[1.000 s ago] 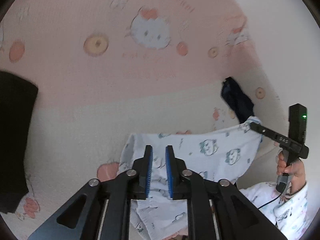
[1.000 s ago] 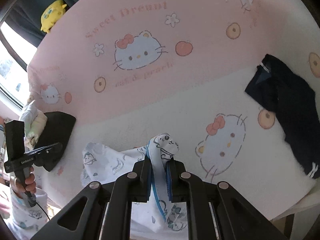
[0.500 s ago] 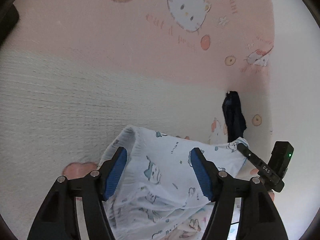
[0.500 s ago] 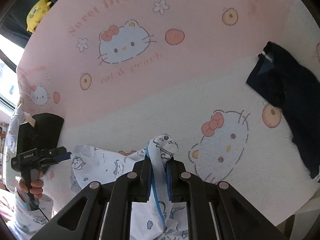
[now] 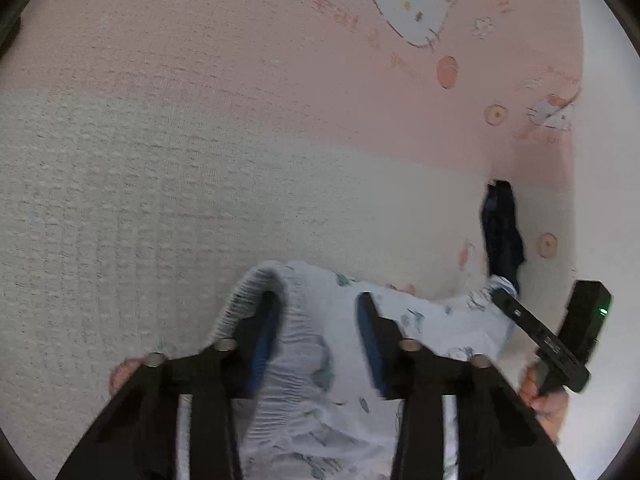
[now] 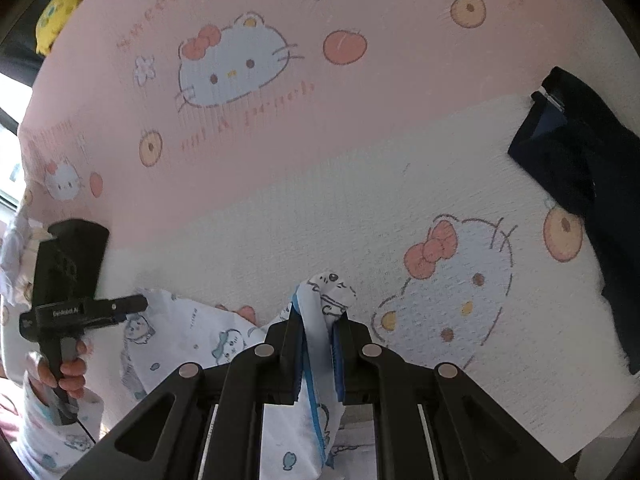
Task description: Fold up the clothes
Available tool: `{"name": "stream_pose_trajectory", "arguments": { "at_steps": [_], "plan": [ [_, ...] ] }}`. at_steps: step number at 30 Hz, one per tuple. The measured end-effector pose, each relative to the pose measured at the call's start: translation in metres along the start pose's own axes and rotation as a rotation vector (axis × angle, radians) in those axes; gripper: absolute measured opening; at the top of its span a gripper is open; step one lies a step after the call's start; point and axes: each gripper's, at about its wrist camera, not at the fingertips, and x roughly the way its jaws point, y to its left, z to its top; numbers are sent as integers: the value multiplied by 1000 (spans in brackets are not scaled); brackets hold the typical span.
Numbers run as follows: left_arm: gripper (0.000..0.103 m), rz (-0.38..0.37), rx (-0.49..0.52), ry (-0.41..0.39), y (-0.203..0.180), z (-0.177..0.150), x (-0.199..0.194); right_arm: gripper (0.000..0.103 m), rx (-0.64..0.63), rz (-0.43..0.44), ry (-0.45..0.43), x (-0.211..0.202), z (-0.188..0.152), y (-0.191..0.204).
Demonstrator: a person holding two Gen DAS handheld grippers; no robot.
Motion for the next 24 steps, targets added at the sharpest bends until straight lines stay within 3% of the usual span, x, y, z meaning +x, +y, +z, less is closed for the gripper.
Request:
{"name": "stream_pose_trajectory", "arguments": {
  "at_steps": [1, 2, 7, 11, 16, 24],
  "plan": [
    [18, 20, -5, -13, 0, -1, 0, 10, -4, -13, 5, 1, 0, 0],
    [16, 25, -9, -39, 0, -1, -1, 10, -8, -30, 11, 3, 0, 1],
    [13, 76, 57, -171, -12, -5, -19, 10, -29, -71, -22, -1, 6, 3],
    [10, 110, 124, -248, -22, 1, -36, 10, -43, -70, -101, -12, 20, 6],
    [10, 56, 92, -305, -13, 23, -58, 10, -62, -84, -142, -7, 46, 8],
    [10, 20, -2, -337, 0, 47, -62, 10, -134, -95, -149, 28, 95, 23]
  ]
}}
